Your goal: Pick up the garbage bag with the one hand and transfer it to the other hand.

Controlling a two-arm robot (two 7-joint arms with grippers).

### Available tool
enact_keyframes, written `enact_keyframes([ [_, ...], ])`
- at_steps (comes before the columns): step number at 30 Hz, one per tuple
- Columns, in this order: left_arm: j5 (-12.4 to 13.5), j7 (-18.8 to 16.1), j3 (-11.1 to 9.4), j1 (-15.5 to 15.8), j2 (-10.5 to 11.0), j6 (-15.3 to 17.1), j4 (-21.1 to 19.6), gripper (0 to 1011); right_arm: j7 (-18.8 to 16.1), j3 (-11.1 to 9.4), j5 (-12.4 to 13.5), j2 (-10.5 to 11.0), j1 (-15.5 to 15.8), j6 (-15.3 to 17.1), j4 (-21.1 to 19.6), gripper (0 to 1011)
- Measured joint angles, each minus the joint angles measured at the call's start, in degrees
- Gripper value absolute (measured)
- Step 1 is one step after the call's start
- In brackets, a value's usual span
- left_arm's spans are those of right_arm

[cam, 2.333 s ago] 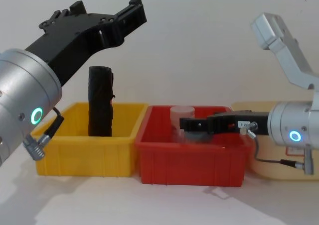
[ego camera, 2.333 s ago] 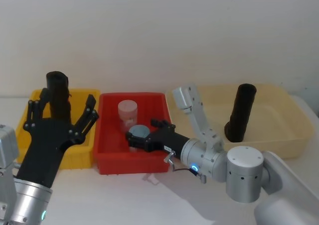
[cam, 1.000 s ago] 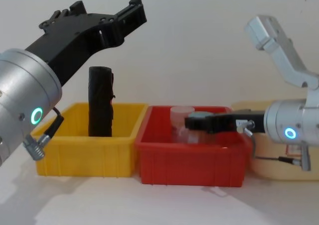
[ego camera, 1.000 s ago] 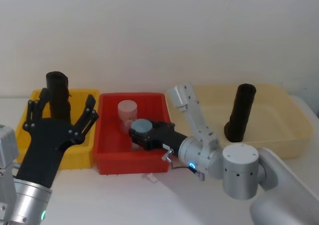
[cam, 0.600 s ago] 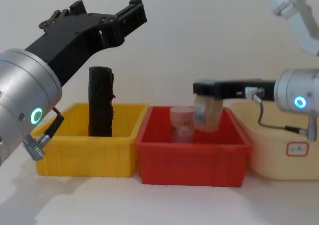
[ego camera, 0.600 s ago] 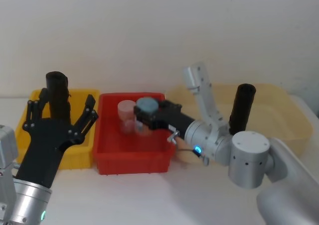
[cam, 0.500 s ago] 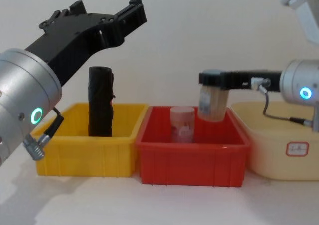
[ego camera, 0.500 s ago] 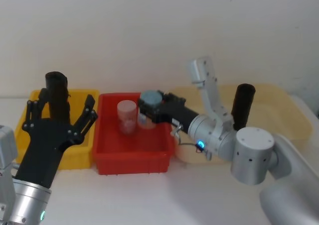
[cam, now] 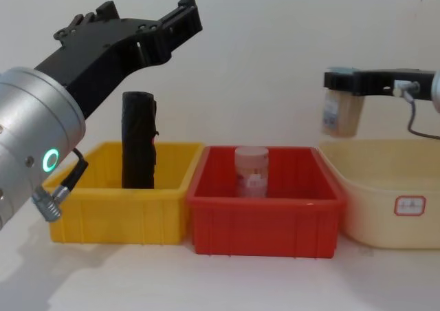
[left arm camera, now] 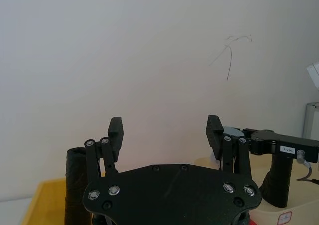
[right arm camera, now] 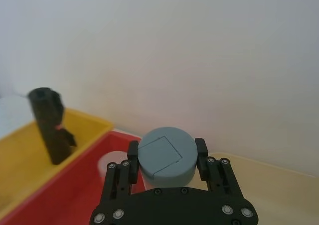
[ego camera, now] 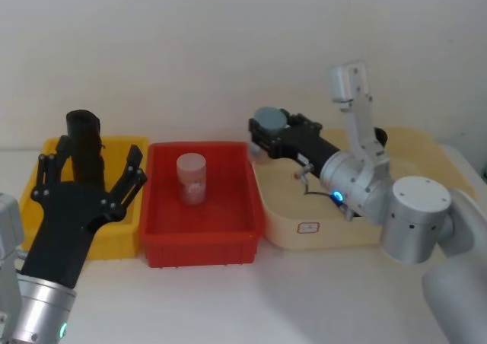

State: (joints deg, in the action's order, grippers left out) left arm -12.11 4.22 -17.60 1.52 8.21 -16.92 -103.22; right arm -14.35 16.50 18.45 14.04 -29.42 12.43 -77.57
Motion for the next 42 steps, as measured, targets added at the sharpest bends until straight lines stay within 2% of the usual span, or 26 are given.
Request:
enact_keyframes([
  [12,0.00,0.00,0.00,0.00,0.00,0.00,0.00,1001,2.11,-0.49,-3.62,1.48,-0.77,-2.38,4.29,646],
  [21,0.00,0.00,0.00,0.00,0.00,0.00,0.00,1001,3.95,-0.73,-5.71,1.78,-0.99,-3.19,6.72,646],
  [24,0.00,0.00,0.00,0.00,0.00,0.00,0.00,1001,4.57,-0.92,-6.21,1.78,-0.99,-3.35,7.16,712],
  [25,0.00,0.00,0.00,0.00,0.00,0.00,0.00,1001,4.85,-1.02,-6.43,1.77,-0.96,-3.44,7.22,767],
  [28,0.00,0.00,0.00,0.00,0.00,0.00,0.00,1001,5.10,-1.26,-6.59,1.74,-0.72,-3.49,7.20,820],
  [32,0.00,0.00,0.00,0.00,0.00,0.00,0.00,1001,5.13,-1.78,-6.54,1.73,0.12,-3.51,6.02,957],
  [35,0.00,0.00,0.00,0.00,0.00,0.00,0.00,1001,4.86,-2.06,-6.30,1.79,0.85,-3.47,4.88,1001],
  [42,0.00,0.00,0.00,0.00,0.00,0.00,0.00,1001,3.31,-2.78,-4.93,2.02,3.48,-2.79,0.11,1000],
])
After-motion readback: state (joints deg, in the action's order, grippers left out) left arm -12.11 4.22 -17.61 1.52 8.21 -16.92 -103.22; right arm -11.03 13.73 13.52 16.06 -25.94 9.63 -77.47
